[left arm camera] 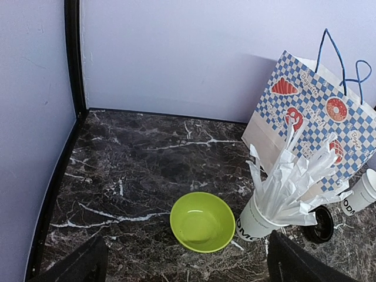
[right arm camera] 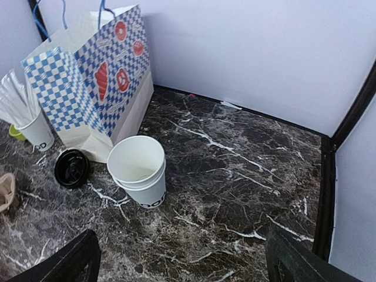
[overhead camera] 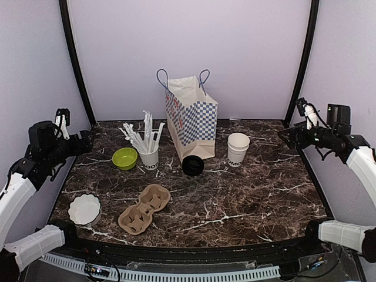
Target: Pack the takeout coffee
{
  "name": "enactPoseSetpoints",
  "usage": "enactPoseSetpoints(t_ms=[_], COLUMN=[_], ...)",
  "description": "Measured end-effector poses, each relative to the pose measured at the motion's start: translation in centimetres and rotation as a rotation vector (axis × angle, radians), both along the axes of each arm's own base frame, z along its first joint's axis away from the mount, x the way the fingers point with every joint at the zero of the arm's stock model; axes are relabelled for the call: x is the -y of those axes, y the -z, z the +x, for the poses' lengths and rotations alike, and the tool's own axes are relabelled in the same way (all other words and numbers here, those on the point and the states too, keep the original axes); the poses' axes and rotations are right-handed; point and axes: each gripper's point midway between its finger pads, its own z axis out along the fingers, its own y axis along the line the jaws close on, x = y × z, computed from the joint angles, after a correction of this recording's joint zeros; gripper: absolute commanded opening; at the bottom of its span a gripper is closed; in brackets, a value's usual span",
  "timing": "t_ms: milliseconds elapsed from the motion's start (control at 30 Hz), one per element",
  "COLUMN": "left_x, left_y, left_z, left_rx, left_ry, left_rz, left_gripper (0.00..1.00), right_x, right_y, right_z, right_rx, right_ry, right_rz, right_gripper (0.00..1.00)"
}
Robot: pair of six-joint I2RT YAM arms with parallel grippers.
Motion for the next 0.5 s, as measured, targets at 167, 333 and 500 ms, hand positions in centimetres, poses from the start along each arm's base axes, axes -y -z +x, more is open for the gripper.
enactPoseSetpoints(t_ms=[167, 333, 500], left_x=[0.8, 6.5, 14.7], left_y=[0.2, 1.1, -0.3], left_z=[1.4, 2.0, -1.7], left_rx=[0.012, -0.016, 0.056], left_ry=[0.037, 0.29, 0.653], left_rz=[-0.007, 0.014, 0.045], left_gripper=[0.58, 0.52, 0.52], right_x=[-1.5, -3.7, -6.5], right_y=[2.1, 3.6, 2.5], right_z=[0.4, 1.2, 1.5], right_rx=[-0.055, -0.136, -0.111], right_ry=[-0.149, -0.325, -0.459], right_rz=[-0.054, -0.126, -0.206], right_gripper=[0.86, 0.67, 0.64])
